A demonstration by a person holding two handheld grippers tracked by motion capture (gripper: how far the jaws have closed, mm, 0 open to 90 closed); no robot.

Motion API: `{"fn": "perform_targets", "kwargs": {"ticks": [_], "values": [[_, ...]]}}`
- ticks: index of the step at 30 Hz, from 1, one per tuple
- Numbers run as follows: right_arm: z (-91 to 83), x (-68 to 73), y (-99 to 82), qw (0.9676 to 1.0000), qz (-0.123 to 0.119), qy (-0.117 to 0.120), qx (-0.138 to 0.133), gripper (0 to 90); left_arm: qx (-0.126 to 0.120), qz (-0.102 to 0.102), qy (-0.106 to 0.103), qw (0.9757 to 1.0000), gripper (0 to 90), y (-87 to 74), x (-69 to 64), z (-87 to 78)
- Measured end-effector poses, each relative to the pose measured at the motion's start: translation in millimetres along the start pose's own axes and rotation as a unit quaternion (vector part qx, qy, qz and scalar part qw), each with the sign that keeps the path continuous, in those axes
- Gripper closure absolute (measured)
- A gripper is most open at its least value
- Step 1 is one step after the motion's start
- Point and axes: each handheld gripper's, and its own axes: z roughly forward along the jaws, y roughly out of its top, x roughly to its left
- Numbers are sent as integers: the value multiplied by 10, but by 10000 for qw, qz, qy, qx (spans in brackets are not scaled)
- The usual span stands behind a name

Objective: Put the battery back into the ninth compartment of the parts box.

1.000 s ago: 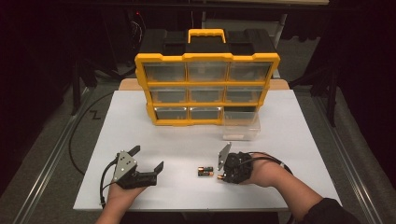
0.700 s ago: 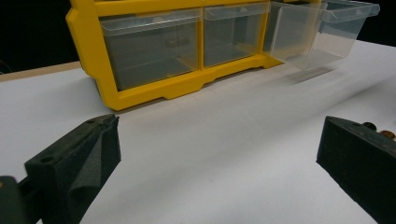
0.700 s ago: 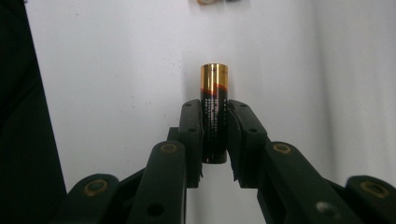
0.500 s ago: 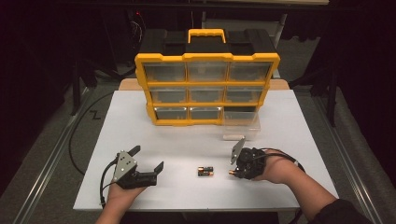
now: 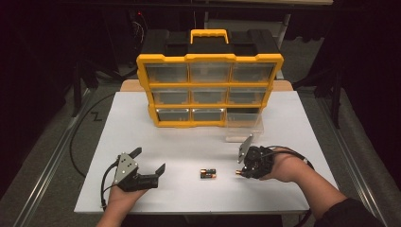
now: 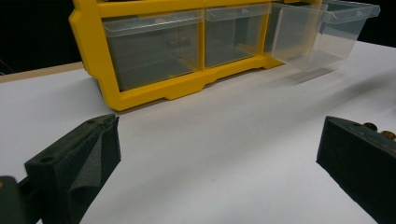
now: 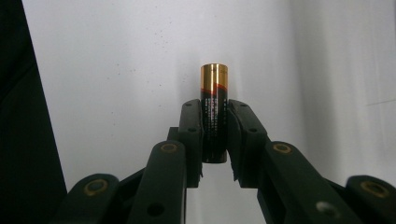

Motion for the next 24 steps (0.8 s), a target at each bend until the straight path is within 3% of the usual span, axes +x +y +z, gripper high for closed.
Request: {"fn": "perform_targets", "kwargs": {"ticks": [6, 10, 24], "values": [[-70, -46, 16, 9999, -127, -47, -47, 786, -9, 4, 7, 10000, 2, 2, 2, -8], [-121, -64, 22, 10000, -18, -15, 13, 786, -26, 55, 0, 10000, 2, 0, -5, -11], [-306, -153, 77, 9998, 4, -201, -10, 787, -79, 166, 11, 9998, 2, -10, -7, -12]]}}
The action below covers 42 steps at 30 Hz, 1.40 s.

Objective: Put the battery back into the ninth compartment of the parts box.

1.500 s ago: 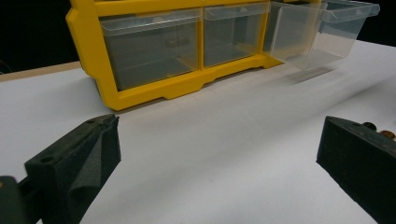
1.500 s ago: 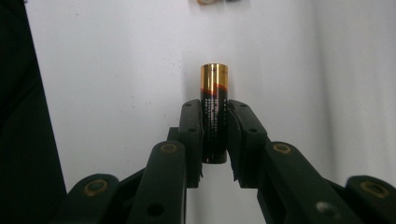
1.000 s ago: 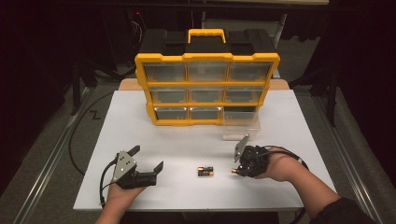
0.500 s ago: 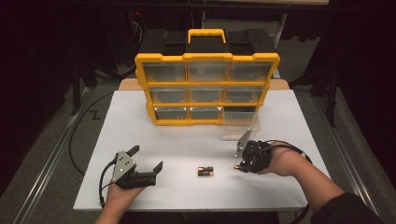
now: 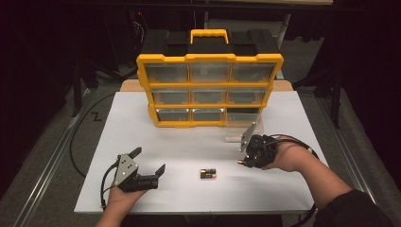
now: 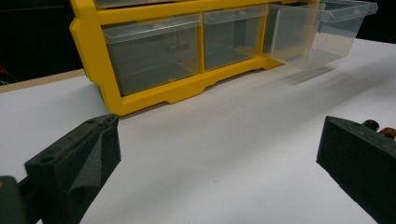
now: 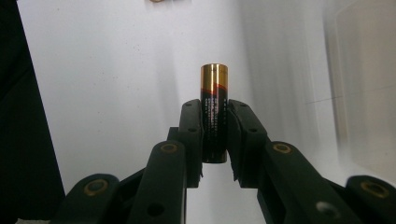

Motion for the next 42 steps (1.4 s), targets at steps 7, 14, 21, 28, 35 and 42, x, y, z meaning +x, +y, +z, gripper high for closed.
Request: {"fn": "perform_targets", "kwargs": {"ticks": [7, 14, 21, 28, 35, 42], "values": [[-55, -24, 30, 10000, -14, -1, 38, 787, -200, -38, -54, 9998, 1, 6, 10, -38], [-158, -73, 84, 10000, -51, -74, 24, 787, -227, -66, -38, 9997, 1, 5, 20, -45], [-269, -150, 137, 9999, -41, -126, 34, 787, -276, -3, -77, 9996, 1, 13, 5, -62], [-329, -248, 151, 9998, -28, -183, 33, 787, -242, 34, -98, 9997, 1, 8, -7, -58], [-406, -317, 213, 9997, 17, -254, 46, 787, -236, 45, -124, 9996, 1, 7, -13, -56], [-455, -392, 251, 9995, 10, -300, 128, 787, -223, 37, -143, 9996, 1, 5, -2, -63]]}}
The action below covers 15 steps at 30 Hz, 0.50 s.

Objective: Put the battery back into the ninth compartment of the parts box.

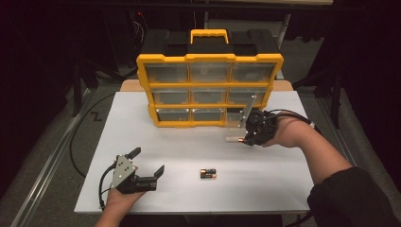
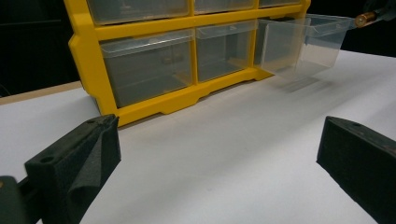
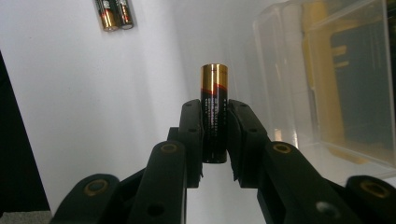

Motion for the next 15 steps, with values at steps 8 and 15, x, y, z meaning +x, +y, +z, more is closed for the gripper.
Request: {"fn": "perform_targets", "kwargs": {"ticks": [8, 15], "values": [[-57, -101, 25, 9999, 62, -90, -40, 787, 14, 50, -56, 10000, 1, 0, -18, 8], [-74, -180, 41, 9998, 97, -190, -2, 787, 38, 46, -66, 10000, 1, -6, -14, 11]]}}
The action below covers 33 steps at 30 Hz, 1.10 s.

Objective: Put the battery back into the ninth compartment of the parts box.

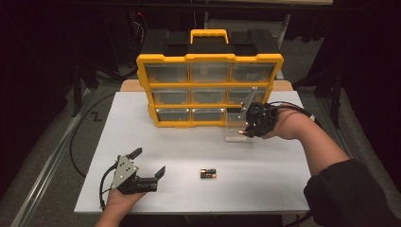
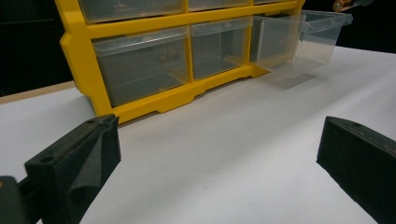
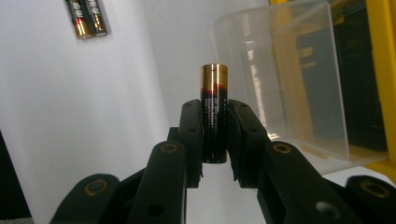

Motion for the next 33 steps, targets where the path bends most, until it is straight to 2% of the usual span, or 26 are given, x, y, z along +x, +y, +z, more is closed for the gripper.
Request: {"fn": "perform_targets", "kwargs": {"ticks": [11, 23, 33], "values": [[53, -126, 42, 9999, 122, -36, -11, 787, -12, -17, -9, 10000, 1, -2, 9, 2], [119, -237, 138, 9998, 103, -136, 84, 787, -30, 0, -22, 10000, 1, -1, 10, -4], [176, -342, 107, 9993, 251, -214, 149, 787, -35, -7, -43, 10000, 1, -3, 9, -2]]}}
